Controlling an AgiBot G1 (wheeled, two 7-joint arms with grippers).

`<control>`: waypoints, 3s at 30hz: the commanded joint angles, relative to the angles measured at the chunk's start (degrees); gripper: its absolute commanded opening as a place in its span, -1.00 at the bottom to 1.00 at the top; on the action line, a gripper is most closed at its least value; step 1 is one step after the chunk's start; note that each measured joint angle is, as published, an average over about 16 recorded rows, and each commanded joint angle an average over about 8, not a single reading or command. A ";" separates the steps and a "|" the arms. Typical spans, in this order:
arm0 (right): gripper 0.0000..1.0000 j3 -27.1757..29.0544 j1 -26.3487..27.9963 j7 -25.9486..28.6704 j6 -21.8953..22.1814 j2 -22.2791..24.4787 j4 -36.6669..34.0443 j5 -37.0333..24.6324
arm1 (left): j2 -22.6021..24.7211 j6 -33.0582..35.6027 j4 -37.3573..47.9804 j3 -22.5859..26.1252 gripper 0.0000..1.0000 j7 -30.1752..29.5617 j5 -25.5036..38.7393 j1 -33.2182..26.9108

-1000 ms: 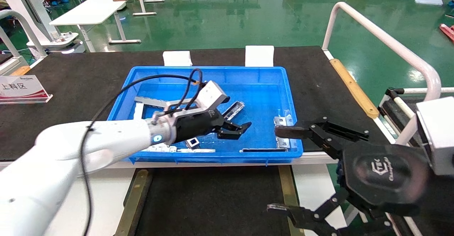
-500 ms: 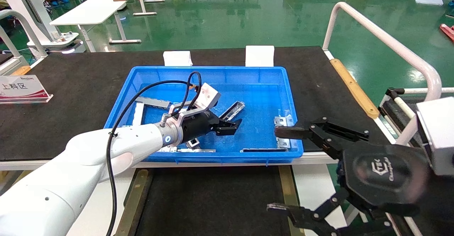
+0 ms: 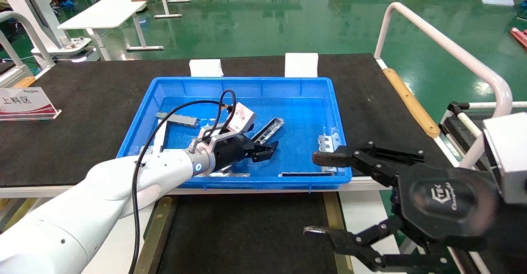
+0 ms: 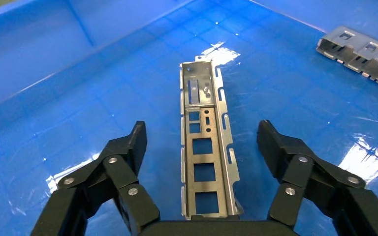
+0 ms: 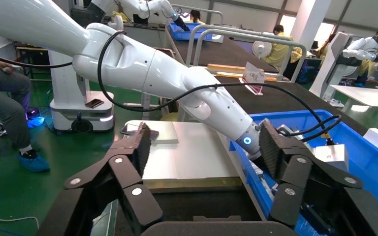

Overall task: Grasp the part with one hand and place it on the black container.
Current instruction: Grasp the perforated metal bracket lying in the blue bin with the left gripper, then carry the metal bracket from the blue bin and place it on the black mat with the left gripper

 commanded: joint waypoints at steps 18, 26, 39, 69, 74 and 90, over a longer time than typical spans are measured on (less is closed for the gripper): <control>-1.00 -0.01 0.00 0.00 0.00 0.00 0.00 0.00 | -0.13 -2.52 -0.24 7.14 -1.00 -0.14 -7.64 -0.55; -1.00 -0.01 0.00 0.00 0.00 0.00 0.00 0.00 | -0.32 -2.37 -1.11 8.74 -1.00 0.44 -10.83 -1.57; -1.00 -0.01 0.00 -0.01 0.00 0.00 0.00 0.01 | -5.46 12.42 -3.06 3.06 -1.00 9.35 -19.66 -5.23; -1.00 -0.02 0.01 -0.01 0.01 0.01 0.00 0.01 | -41.19 27.17 -50.86 0.27 -1.00 9.28 -29.78 17.71; -1.00 -0.02 0.01 -0.01 0.01 0.01 0.00 0.01 | -41.41 23.11 -51.84 1.64 -1.00 10.00 -30.53 24.16; -1.00 -0.03 0.01 -0.01 0.01 0.01 0.00 0.02 | -30.32 -10.99 -50.87 7.62 -1.00 3.64 -30.57 37.51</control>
